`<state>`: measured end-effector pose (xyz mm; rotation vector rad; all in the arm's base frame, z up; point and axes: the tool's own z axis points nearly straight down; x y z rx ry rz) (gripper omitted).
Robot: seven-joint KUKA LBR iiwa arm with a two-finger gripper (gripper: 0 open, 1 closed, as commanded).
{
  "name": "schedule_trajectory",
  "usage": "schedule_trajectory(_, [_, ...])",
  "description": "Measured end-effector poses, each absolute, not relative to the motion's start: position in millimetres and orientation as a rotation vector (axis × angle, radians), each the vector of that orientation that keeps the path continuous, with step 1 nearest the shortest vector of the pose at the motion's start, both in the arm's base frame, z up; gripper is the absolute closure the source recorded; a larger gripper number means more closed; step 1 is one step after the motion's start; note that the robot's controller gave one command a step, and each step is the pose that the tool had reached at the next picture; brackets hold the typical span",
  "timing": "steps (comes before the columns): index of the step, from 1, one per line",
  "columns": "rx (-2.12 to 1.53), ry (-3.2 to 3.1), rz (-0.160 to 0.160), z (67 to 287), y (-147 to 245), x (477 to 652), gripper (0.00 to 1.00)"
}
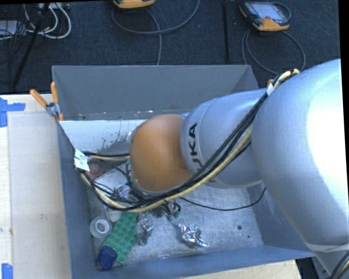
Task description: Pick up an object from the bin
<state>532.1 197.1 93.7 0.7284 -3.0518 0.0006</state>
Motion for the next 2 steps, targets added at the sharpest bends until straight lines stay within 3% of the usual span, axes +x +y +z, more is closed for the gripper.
schedule_trajectory(1, [0.727, -3.055, -0.001, 94, 197, 532.8, 1.00])
schedule_trajectory(2, [0.726, -3.066, -0.004, 252, 238, 534.0, 1.00])
